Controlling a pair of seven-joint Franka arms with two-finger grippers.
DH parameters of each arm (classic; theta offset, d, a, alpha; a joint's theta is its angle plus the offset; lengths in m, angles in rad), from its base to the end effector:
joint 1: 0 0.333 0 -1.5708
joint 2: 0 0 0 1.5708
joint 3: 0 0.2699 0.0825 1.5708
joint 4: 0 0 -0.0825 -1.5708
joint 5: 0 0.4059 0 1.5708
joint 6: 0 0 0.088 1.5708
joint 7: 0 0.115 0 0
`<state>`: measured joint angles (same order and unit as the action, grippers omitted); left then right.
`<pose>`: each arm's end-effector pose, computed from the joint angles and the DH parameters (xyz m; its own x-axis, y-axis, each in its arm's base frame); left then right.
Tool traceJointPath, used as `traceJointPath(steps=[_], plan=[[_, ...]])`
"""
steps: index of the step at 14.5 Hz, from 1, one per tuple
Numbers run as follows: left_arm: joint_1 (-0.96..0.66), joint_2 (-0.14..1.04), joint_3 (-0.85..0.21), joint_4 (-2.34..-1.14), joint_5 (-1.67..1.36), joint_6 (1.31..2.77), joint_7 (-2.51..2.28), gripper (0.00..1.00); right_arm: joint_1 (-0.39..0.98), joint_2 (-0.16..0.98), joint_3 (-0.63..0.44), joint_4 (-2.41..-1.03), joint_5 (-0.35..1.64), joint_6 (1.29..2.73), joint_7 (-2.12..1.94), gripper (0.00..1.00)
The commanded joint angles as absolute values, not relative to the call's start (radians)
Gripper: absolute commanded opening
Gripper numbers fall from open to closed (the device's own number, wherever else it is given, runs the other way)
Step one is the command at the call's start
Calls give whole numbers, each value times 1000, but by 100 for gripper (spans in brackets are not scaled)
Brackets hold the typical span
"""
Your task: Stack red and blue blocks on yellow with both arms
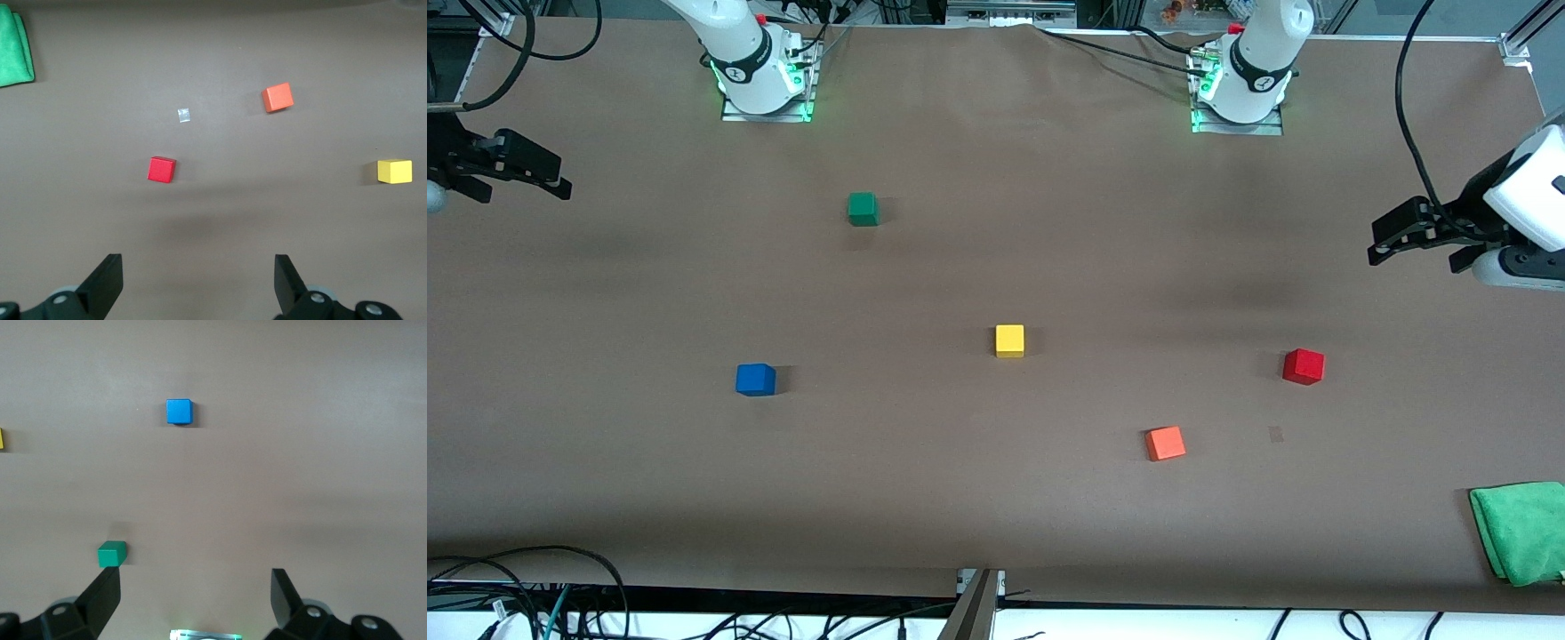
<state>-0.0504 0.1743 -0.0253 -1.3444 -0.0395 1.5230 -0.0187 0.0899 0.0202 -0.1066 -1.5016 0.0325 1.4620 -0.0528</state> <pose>0.6156 -0.0501 0.5736 0.9983 -0.0585 0.0036 -0.0586 -0.9973 0.0439 0.5702 -0.0049 0.5835 0.9975 0.0395 -0.0579 0.0376 -0.9987 -0.0334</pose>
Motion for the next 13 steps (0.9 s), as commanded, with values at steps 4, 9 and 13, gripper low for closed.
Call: traceJointPath(steps=[4, 9, 13], plan=[[-83, 170, -21, -1342, -18, 1509, -78, 100, 84, -3, -100, -1511, 25, 1451, -54, 100], [-78, 172, -15, -1342, -18, 1509, -63, 100, 86, -3, -98, -1508, 26, 1451, -52, 100], [-77, 172, -15, -1342, -18, 1509, -58, 100, 86, 2, -101, -1508, 28, 1454, -63, 100]])
